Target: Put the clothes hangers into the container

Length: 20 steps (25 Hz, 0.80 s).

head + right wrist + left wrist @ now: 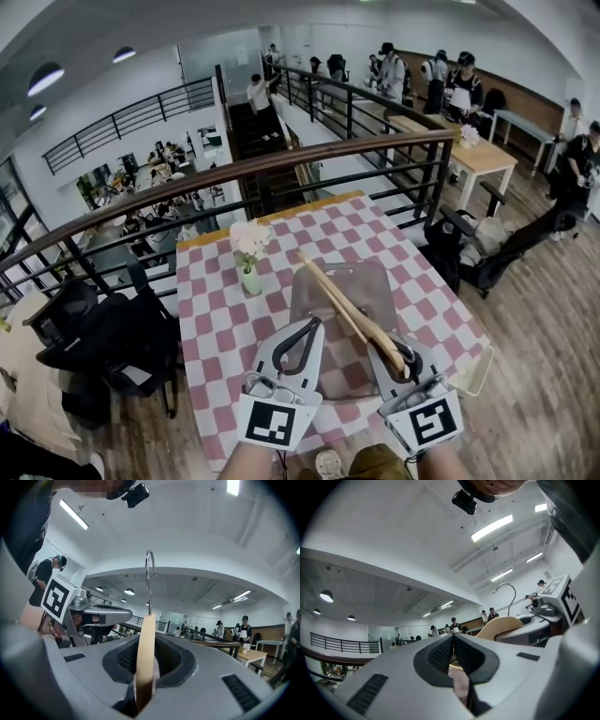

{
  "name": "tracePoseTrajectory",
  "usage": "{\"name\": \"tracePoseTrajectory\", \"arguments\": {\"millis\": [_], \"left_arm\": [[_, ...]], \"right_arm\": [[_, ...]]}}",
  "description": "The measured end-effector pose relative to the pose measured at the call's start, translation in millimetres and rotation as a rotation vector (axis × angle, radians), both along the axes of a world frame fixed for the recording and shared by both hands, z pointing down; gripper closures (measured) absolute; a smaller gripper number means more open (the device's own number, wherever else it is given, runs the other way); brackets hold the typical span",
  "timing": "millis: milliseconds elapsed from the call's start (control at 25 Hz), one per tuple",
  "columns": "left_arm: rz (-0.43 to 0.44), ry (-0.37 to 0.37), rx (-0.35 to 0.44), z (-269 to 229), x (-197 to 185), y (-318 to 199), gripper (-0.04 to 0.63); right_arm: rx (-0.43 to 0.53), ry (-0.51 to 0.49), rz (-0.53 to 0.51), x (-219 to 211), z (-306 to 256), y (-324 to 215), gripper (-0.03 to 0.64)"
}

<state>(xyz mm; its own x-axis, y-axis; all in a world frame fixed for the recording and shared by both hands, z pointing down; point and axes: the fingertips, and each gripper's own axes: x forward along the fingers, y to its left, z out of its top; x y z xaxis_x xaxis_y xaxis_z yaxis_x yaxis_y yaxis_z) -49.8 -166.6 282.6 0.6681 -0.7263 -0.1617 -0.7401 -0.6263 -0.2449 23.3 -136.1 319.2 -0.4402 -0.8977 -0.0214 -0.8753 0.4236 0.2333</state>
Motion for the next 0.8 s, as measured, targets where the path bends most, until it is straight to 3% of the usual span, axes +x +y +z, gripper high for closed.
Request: {"name": "tracePoseTrajectory", "arguments": {"millis": [560, 800], "left_arm": [[-0.041, 0.02, 0.021, -4.7, -4.3, -14.2, 0.586], [-0.052, -0.059, 0.094, -7.5, 7.6, -20.4, 0.586]], "right_arm": [[-0.016, 0.031, -0.012, 0.3, 3.1, -10.9, 0.549], [-0.023, 0.055, -0.036, 6.0, 5.9, -17.2, 0.55]]}}
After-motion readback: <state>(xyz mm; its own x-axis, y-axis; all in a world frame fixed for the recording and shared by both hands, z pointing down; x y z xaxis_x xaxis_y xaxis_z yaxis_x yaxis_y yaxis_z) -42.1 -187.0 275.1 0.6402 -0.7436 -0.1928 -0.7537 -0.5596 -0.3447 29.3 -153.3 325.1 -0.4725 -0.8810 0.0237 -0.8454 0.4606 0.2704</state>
